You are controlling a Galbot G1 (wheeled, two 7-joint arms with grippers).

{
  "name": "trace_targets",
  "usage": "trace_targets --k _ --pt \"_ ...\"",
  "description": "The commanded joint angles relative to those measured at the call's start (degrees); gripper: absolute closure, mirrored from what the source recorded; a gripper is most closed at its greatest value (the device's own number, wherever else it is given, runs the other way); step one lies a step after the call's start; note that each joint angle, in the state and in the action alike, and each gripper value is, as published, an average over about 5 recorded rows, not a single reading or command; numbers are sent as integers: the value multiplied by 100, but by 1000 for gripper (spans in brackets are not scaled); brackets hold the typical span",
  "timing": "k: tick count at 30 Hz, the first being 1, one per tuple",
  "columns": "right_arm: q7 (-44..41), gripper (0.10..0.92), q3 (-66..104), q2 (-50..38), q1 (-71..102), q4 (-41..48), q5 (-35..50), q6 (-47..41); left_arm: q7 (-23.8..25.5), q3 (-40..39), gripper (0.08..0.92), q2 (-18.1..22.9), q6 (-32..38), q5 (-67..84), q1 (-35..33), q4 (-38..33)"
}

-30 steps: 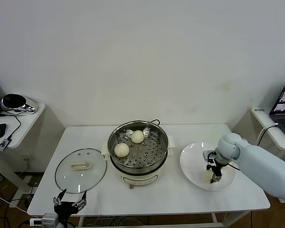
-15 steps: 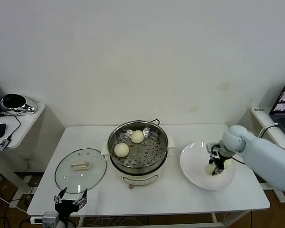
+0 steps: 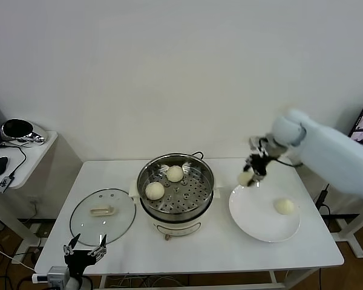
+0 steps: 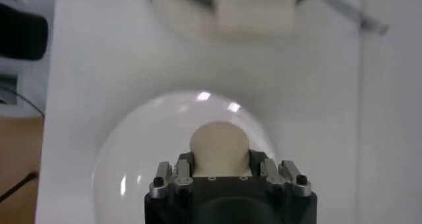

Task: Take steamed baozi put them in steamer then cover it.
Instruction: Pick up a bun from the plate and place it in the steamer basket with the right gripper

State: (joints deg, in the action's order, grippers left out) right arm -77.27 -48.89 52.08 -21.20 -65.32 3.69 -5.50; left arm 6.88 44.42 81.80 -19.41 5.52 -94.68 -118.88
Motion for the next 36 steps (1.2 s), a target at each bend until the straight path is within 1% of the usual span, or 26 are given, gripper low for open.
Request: trace_targets --k 1,4,7,11,14,16,21,26,27,29,32,36 --pt "-470 501 -402 1404 -1131 1296 732 2374 -9 38 177 10 -1 81 -4 -69" --pt "-653 499 -442 1769 -1165 1260 716 2823 -12 49 177 16 -3 92 -10 -108" --pt "-729 499 -452 1996 -1107 994 477 3145 -11 66 177 34 -7 108 -21 -155" --pt "-567 499 -430 2161 -946 564 -235 3778 -15 96 177 60 -6 131 -42 -204" --pt "-257 499 -444 2210 -787 289 -995 4397 -27 128 177 76 -1 150 -42 -215" --pt "-73 499 -539 2187 -704 50 -1332 4696 -32 152 177 95 1 167 -44 -249" --pt "262 498 -887 2010 -681 -656 -1535 4974 -41 239 177 162 1 218 -29 -331" --pt "759 493 -796 2026 -465 -1041 -2604 5282 -59 282 177 191 16 246 -21 -337" --pt "790 494 -784 2044 -429 -1056 -2702 5289 -60 285 177 201 16 252 -20 -346" --pt "844 497 -872 2069 -388 -1060 -2555 5271 -62 288 177 225 14 260 -19 -373" --pt "859 495 -1108 2091 -362 -1056 -2086 5218 -61 288 177 240 11 259 -30 -415" --pt "749 491 -1209 2118 -239 -1015 -1908 5142 -62 332 177 216 9 270 -51 -427"
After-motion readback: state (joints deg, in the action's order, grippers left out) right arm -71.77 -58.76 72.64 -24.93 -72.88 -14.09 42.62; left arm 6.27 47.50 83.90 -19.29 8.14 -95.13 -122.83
